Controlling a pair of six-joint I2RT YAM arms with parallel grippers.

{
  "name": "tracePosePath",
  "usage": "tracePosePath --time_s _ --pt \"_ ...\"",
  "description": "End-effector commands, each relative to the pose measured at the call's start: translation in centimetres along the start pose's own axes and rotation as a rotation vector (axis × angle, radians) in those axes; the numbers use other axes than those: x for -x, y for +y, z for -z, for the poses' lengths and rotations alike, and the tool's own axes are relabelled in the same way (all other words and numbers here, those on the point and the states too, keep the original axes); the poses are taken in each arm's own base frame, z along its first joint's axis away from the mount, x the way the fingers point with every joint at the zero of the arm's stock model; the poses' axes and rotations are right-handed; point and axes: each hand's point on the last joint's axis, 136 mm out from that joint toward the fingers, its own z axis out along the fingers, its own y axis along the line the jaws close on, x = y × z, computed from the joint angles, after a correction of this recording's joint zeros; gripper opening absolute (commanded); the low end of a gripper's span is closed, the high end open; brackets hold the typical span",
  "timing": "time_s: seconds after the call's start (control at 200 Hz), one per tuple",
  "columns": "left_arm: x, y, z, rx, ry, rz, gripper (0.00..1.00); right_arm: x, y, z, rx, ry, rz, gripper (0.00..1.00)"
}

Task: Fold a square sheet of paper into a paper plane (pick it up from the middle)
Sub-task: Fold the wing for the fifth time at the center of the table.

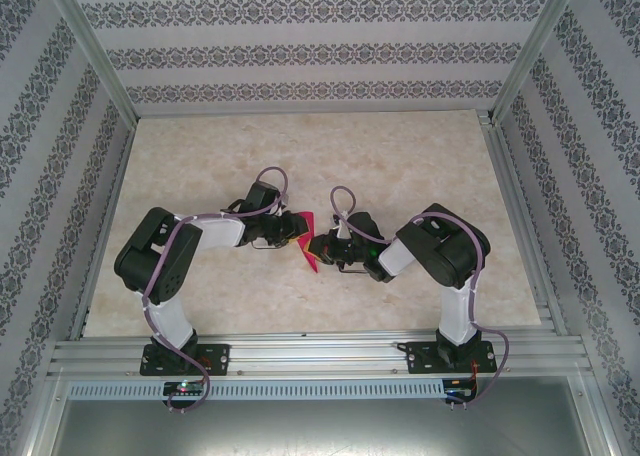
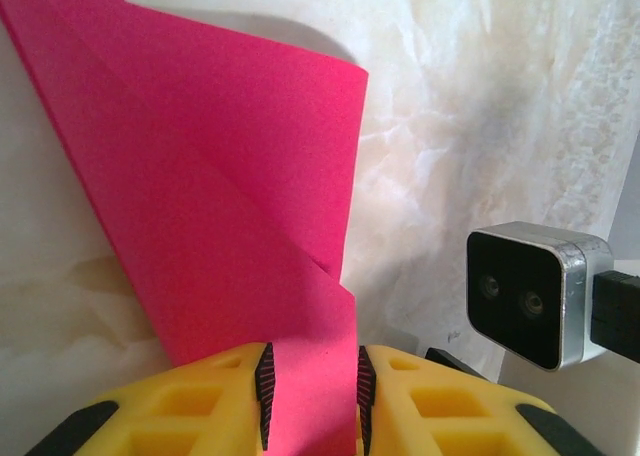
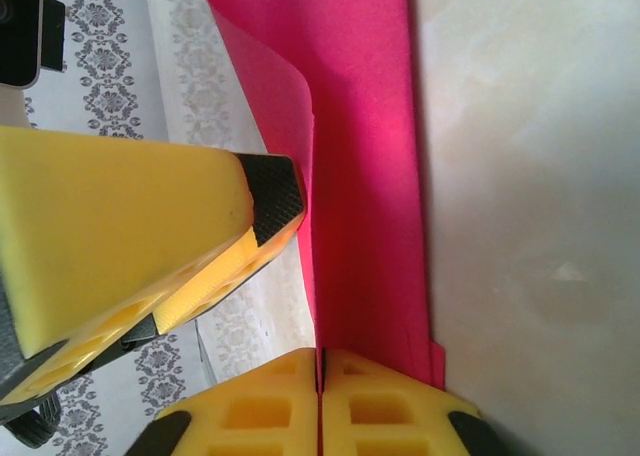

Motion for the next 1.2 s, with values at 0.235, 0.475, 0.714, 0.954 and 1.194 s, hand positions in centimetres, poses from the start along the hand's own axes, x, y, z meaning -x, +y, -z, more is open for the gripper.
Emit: tracePosePath --time_s 0.235,0.475,0.714,0.954,1.194 --pt "0.3 -1.7 0.0 -0.025 0.005 -0.071 0.32 0.3 -1.5 1.3 -0.123 -0.015 -0.019 0.17" --pt "0.2 -2.2 0.0 -0.040 0.009 -0.077 0.32 0.3 -1.4 1.8 -0.201 0.006 0.020 0.05" --pt "0.4 -5.0 2.8 -0.097 -0.042 -0.123 0.34 0.4 0.2 1.8 -0.125 0.014 0.011 0.00" --pt "0.1 -4.7 5.5 -0.083 -0.124 -0.107 0.35 0.9 1.1 2.9 -0.048 -0.006 -0.051 0.00" --pt "-0.7 -4.2 5.8 -0.094 -0.120 -0.100 0.35 1.3 0.0 3.0 -0.014 -0.025 -0.126 0.00"
